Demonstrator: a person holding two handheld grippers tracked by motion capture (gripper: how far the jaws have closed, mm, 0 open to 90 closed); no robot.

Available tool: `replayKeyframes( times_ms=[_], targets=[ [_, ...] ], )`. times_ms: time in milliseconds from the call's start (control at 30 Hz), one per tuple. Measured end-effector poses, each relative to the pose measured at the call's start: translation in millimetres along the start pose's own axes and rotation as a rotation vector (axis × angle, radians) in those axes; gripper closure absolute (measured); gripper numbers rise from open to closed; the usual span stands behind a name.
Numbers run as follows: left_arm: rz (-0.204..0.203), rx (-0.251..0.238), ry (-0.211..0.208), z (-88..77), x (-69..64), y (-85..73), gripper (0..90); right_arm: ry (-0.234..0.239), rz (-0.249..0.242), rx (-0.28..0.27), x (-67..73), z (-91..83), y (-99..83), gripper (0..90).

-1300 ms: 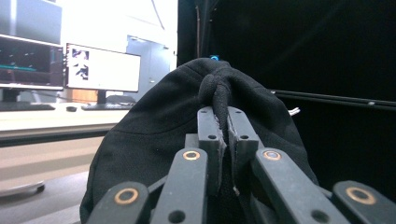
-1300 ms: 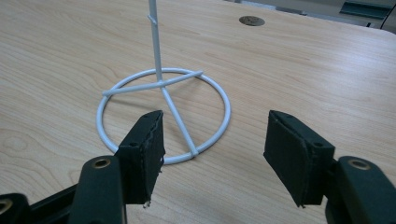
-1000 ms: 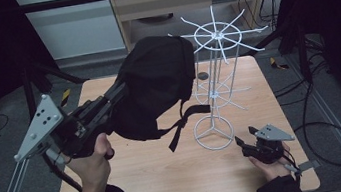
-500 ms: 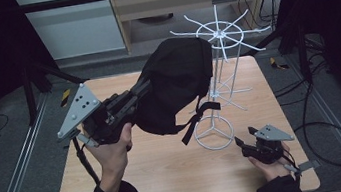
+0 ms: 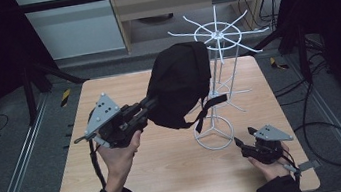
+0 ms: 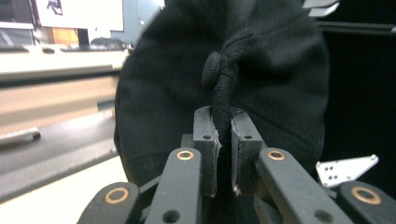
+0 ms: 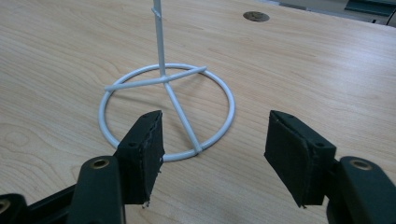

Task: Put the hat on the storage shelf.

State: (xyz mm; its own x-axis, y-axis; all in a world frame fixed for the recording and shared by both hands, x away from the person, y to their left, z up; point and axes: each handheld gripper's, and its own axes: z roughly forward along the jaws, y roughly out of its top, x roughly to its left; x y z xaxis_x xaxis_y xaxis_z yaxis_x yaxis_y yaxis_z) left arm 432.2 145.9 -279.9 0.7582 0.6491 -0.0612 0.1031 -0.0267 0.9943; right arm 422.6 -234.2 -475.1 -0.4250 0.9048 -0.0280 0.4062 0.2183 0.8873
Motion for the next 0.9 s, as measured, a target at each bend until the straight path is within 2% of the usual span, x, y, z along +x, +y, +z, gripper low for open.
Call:
replayKeyframes(
  times_ms=[200, 433, 600, 733, 833, 900],
  targets=[
    [0.008, 0.036, -0.004, 16.1, -4.7, -8.8, 81.2, 0.002, 0.0, -0.002, -0.3, 0.1, -0.2, 37.0],
    [0.03, 0.06, 0.009, 19.9, -5.6, -15.3, 70.3, 0.004, 0.002, -0.003, -0.2, -0.5, -0.1, 36.7],
    [0.041, 0.068, 0.014, 4.4, -1.8, -21.1, 55.4, 0.003, 0.004, -0.001, 0.0, -0.6, -0.3, 36.6],
    [0.042, 0.08, 0.043, -16.8, 2.6, -31.7, 44.8, -0.002, 0.005, -0.001, -0.6, -1.0, -0.5, 36.3],
    [0.022, 0.09, 0.069, -33.0, 9.9, -43.1, 40.7, -0.003, 0.008, -0.002, -0.6, -1.1, -0.7, 35.6],
    [0.026, 0.123, 0.099, -42.8, 16.5, -53.5, 38.5, -0.002, 0.012, -0.002, -0.7, -1.2, -0.7, 35.0]
  ],
)
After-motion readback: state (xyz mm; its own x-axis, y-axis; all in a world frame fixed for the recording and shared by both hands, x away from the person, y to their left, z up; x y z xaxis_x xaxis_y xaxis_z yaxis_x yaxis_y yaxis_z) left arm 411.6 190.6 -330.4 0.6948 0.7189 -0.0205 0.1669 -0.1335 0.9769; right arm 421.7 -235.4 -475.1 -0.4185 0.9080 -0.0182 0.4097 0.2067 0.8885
